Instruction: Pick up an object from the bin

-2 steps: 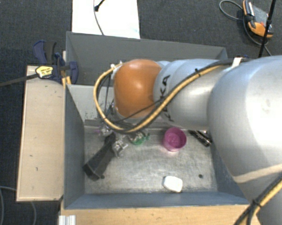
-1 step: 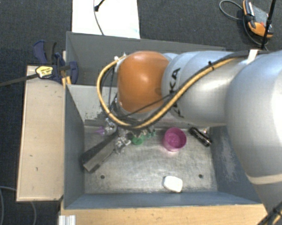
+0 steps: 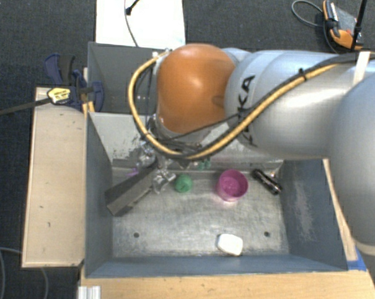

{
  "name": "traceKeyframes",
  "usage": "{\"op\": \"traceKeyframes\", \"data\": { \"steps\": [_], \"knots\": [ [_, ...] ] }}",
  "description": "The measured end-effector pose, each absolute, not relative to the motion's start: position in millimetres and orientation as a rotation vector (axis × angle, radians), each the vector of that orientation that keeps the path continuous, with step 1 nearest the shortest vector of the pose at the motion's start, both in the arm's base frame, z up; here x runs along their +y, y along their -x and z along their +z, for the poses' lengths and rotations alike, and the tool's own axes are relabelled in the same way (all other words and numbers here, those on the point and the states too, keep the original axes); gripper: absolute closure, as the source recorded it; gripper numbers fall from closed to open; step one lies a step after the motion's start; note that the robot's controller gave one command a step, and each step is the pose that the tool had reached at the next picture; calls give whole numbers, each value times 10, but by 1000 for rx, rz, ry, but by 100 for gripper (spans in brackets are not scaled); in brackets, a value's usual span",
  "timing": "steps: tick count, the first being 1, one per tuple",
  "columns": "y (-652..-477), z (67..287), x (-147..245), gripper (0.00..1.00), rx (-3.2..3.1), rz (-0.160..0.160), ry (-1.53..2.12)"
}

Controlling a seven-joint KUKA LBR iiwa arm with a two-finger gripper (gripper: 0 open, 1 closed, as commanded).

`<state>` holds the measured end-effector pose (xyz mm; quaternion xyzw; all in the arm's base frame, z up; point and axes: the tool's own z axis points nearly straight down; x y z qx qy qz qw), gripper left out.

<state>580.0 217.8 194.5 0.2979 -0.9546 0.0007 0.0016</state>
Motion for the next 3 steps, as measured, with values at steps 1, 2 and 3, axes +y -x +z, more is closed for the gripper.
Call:
{"op": "traceKeyframes", "data": {
  "steps": [1,2,3],
  "knots": [
    [-5813,1729,2021,100,-3012,-2,-932],
    [-5587,1827,1985,100,-2957,0,-1004],
    [-5553,2489,2001,100,-2931,-1,-1114]
  ]
}}
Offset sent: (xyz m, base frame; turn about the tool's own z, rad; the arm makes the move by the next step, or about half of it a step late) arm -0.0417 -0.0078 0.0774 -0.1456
